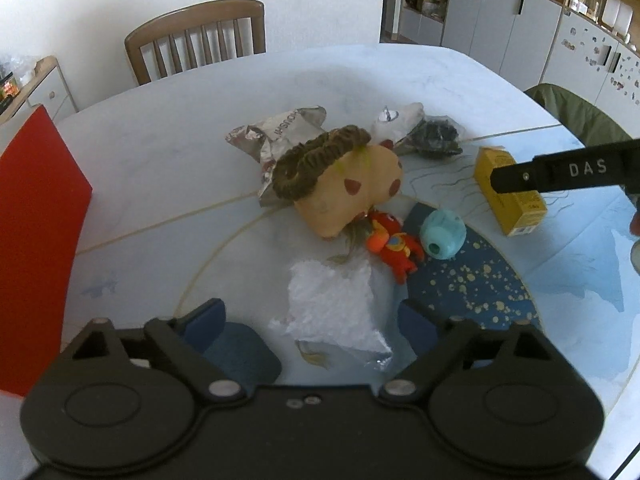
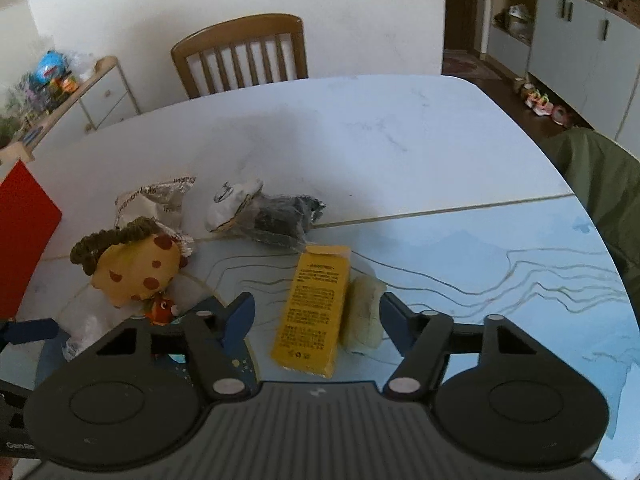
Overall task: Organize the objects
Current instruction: 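Grasp clear plastic bag with left tool while right tool grasps yellow box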
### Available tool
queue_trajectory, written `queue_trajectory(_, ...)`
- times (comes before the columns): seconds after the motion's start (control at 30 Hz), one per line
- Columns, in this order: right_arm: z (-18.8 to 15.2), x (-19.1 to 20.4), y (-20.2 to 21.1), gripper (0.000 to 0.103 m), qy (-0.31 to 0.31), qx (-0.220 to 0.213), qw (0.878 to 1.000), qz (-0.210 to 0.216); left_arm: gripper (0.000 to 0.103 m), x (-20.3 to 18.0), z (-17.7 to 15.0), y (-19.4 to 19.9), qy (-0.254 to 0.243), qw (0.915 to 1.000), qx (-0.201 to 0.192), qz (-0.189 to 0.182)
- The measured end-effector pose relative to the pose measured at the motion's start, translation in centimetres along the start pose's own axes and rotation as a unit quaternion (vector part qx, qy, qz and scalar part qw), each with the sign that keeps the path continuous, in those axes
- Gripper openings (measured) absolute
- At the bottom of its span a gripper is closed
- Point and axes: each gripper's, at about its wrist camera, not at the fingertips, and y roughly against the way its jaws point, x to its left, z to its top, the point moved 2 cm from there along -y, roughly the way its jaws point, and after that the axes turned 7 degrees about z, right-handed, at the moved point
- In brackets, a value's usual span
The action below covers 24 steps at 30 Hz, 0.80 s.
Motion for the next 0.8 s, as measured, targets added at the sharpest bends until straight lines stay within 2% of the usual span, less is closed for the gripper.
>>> queue_trajectory(0.1,0.1,0.2,-0.4,0.059,0.004,0.004,1.000,0.008,0.084,0.0,-0.1,-0.4,0.002,1.0000,0.004,0.002)
queue_trajectory(0.17,0.2,0.4,-0.6,0.051,0.009,0.006,1.000,0.009,0.081,0.0,-0.2,-0.5,0.002,1.0000,0.003,0.004)
queue_trajectory(0.3,0.3,0.5,-0.9,0.048,0.018,0.012,1.000,0.009,0.076,-0.1,-0.2,-0.4,0.001,1.0000,-0.001,0.004)
queue_trajectory(0.4,0.4,0.7,-1.1,0.045,0.029,0.015,0.999,0.003,0.065,-0.2,-0.2,-0.3,-0.001,1.0000,-0.005,0.004)
queue_trajectory(0.47,0.5,0.8,-1.2,0.038,0.033,0.016,0.999,-0.002,0.058,-0.3,-0.1,-0.2,0.000,1.0000,-0.006,0.002)
queue_trajectory(0.53,0.5,0.8,-1.2,0.034,0.037,0.016,0.999,-0.007,0.055,-0.3,0.0,-0.1,-0.004,1.0000,-0.007,0.006)
queue_trajectory(0.63,0.5,0.8,-1.2,0.033,0.038,0.017,0.999,-0.007,0.050,-0.4,0.0,0.0,-0.010,0.9997,-0.011,0.017)
queue_trajectory(0.8,0.5,0.7,-0.7,0.030,0.033,0.011,0.999,-0.002,0.045,0.2,0.0,0.3,0.003,0.9999,-0.006,0.010)
